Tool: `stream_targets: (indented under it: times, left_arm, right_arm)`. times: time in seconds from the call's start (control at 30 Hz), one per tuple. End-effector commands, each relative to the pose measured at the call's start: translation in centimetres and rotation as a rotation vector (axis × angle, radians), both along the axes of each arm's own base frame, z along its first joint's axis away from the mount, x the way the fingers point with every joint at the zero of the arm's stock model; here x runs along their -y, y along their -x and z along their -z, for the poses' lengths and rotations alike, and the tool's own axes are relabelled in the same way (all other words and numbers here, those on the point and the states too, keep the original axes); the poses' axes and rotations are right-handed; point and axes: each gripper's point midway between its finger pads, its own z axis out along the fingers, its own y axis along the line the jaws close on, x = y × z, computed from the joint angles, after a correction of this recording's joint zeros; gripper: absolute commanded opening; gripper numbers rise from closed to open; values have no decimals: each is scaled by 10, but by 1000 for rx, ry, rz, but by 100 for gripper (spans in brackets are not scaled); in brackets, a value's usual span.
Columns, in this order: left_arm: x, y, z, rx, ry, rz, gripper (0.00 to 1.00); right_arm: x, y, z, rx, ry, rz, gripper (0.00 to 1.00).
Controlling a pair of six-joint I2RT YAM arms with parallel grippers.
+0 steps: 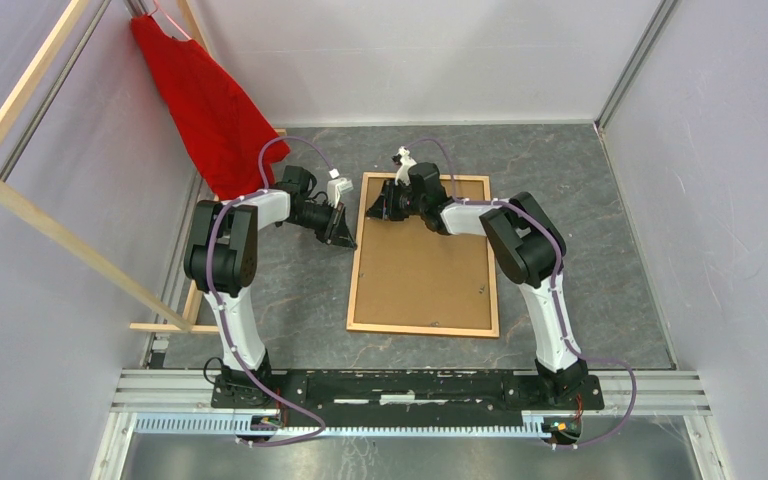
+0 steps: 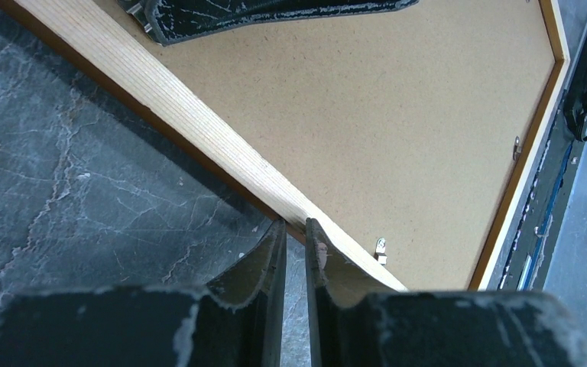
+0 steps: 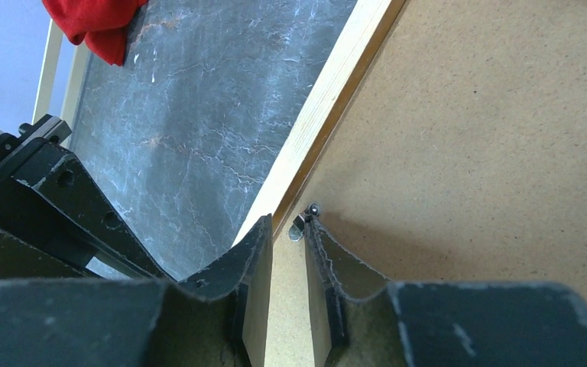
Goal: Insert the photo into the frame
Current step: Install the photo frame at the center of the board.
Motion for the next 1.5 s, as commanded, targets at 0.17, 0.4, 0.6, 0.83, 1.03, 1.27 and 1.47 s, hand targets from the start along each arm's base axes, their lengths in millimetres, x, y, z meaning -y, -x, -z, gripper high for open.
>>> stream_targets:
  times: [0.17,0.4,0.6,0.83,1.03,1.27,1.47]
  left_arm:
    - [3,-4,0,16,14,8,21]
    - [6,-3,1,13,13,13,20]
    - [5,-3,1,14,8,13,20]
    - [5,-2,1,15,5,12,20]
    - [5,-2,0,20,6,14,20]
    - [5,-2,1,16,7,14,20]
    - [5,-1,1,17,9,16,20]
  right_arm:
    - [-10,0,4,-9,-41,-8,27]
    - [2,7,8,-65,-42,117,24]
    - [13,16,3,-54,-50,151,30]
    - [12,14,-1,-45,-51,153,30]
    - [9,2,5,-40,-37,168,30]
    - [3,-7,7,-35,-38,177,29]
    - [-3,-7,10,-45,-54,165,29]
